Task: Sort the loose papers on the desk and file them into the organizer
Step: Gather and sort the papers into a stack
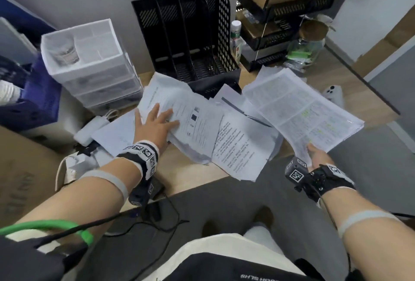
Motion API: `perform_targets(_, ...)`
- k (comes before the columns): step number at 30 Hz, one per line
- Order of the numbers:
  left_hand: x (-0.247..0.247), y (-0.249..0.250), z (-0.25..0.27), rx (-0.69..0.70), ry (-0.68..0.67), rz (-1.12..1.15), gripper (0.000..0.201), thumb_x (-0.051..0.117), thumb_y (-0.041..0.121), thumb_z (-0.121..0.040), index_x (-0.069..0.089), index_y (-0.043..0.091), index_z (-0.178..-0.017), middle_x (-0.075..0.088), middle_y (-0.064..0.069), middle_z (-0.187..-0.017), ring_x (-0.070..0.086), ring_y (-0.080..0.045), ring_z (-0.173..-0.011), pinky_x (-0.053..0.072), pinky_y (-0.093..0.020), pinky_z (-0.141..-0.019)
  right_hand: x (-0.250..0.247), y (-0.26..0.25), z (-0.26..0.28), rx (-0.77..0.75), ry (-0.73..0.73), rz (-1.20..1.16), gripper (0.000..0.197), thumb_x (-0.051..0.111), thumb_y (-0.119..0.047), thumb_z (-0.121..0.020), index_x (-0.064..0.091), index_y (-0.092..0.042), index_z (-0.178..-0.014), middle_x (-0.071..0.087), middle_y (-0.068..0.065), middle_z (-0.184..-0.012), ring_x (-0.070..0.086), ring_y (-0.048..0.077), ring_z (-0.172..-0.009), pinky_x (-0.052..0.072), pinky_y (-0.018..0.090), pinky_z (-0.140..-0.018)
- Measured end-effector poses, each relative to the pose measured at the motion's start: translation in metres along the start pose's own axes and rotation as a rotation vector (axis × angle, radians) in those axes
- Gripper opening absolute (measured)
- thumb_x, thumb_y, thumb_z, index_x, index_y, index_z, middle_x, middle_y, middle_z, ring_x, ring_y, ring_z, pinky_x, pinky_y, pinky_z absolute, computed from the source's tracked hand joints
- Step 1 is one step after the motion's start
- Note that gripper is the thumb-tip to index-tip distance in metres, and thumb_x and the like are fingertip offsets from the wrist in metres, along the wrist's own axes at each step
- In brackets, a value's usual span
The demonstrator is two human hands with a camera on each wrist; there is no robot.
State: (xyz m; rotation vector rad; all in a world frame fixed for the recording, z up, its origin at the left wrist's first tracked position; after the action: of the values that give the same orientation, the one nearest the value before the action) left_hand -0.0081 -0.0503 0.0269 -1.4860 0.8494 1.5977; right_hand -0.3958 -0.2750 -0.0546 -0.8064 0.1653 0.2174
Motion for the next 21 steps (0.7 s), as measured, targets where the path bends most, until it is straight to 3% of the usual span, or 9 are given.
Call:
perform_targets(3,0.029,0.004,0.008,-0.052,-0.262,-0.199,0.076,0.052,0.014,-0.092,0.018,0.037,-0.156,-0.006,0.0,-0.169,-0.017,-0.034,-0.154,-0.011,-0.07,-0.116,-0.005,0.006,-0.002,0.022,0.02,-0.026,0.056,0.046,-0.039,-0.1,0.042,-0.002,-0.142,0.047,-0.001,-0.082,0.046,0.01,-0.068,0.044,0.023,-0.063)
perform_targets(5,0.045,0.015,0.008,-0.135,-0.449,-0.254,0.072,0.049,0.015,-0.094,0.017,0.027,-0.157,-0.011,-0.008,-0.168,-0.02,-0.036,-0.153,-0.009,-0.068,-0.118,-0.014,0.008,0.0,0.033,0.047,-0.018,0.053,0.05,-0.044,-0.096,0.059,-0.001,-0.126,0.062,0.01,-0.091,0.057,0.02,-0.071,0.05,0.033,-0.075)
perform_targets(7,0.056,0.036,0.002,-0.137,-0.564,-0.19,0.068,0.056,0.027,-0.093,0.027,0.022,-0.154,-0.002,-0.012,-0.168,-0.009,-0.034,-0.155,0.002,-0.065,-0.121,-0.026,0.01,0.001,0.058,0.069,-0.04,0.049,0.053,-0.047,-0.094,0.065,-0.002,-0.109,0.068,0.012,-0.092,0.062,0.025,-0.071,0.049,0.033,-0.071)
perform_targets(10,0.064,0.089,-0.008,0.118,-0.551,0.157,0.073,0.069,0.044,-0.085,0.038,0.028,-0.149,0.029,-0.004,-0.159,0.032,-0.027,-0.146,0.033,-0.05,-0.117,-0.042,0.009,0.004,0.051,0.11,-0.024,0.039,0.052,-0.045,-0.096,0.062,-0.008,-0.103,0.065,0.007,-0.082,0.06,0.021,-0.067,0.04,0.03,-0.054)
perform_targets(11,0.063,0.112,-0.008,0.192,-0.547,0.286,0.075,0.072,0.046,-0.083,0.039,0.03,-0.148,0.035,-0.002,-0.154,0.04,-0.025,-0.141,0.038,-0.047,-0.114,-0.046,0.008,0.006,0.057,0.111,-0.03,0.039,0.057,-0.044,-0.093,0.063,-0.008,-0.105,0.067,0.006,-0.085,0.062,0.02,-0.067,0.044,0.03,-0.056)
perform_targets(13,0.066,0.156,-0.011,0.278,-0.551,0.407,0.085,0.077,0.05,-0.077,0.035,0.033,-0.148,0.036,-0.001,-0.152,0.042,-0.023,-0.139,0.042,-0.047,-0.112,-0.056,0.013,0.001,0.066,0.128,-0.094,0.052,0.067,-0.045,-0.082,0.064,-0.007,-0.117,0.072,0.001,-0.1,0.069,0.021,-0.077,0.055,0.034,-0.072)
perform_targets(15,0.077,0.195,-0.016,0.312,-0.536,0.326,0.105,0.079,0.061,-0.068,0.022,0.037,-0.152,0.024,-0.001,-0.16,0.029,-0.025,-0.148,0.038,-0.054,-0.113,-0.065,0.018,-0.004,0.068,0.136,-0.165,0.055,0.068,-0.038,-0.083,0.059,-0.007,-0.128,0.068,-0.001,-0.113,0.068,0.019,-0.091,0.053,0.033,-0.075)
perform_targets(18,0.095,0.238,-0.021,0.319,-0.576,0.15,0.132,0.075,0.073,-0.061,-0.01,0.036,-0.155,-0.01,-0.001,-0.168,-0.005,-0.028,-0.156,0.019,-0.07,-0.115,-0.073,0.02,-0.004,0.098,0.122,-0.257,0.038,0.065,-0.025,-0.089,0.062,-0.007,-0.122,0.072,0.007,-0.108,0.071,0.024,-0.081,0.053,0.024,-0.054)
perform_targets(21,0.105,0.254,-0.025,0.23,-0.605,0.092,0.127,0.075,0.055,-0.076,-0.02,0.026,-0.155,-0.021,-0.003,-0.166,-0.016,-0.027,-0.155,0.014,-0.075,-0.113,-0.079,0.018,-0.006,0.09,0.137,-0.277,0.031,0.062,-0.019,-0.093,0.061,-0.005,-0.121,0.069,0.008,-0.108,0.066,0.019,-0.071,0.046,0.015,-0.038)
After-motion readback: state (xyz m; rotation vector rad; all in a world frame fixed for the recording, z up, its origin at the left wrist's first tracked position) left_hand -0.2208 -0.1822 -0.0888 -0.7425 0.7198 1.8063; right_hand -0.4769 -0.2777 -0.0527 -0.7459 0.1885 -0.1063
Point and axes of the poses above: each hand's wrist, its own z-axis away from the middle knuckle, its own x-axis out of the palm, y = z × x, the point moved 3 cm from there along -z, towards the middle knuckle
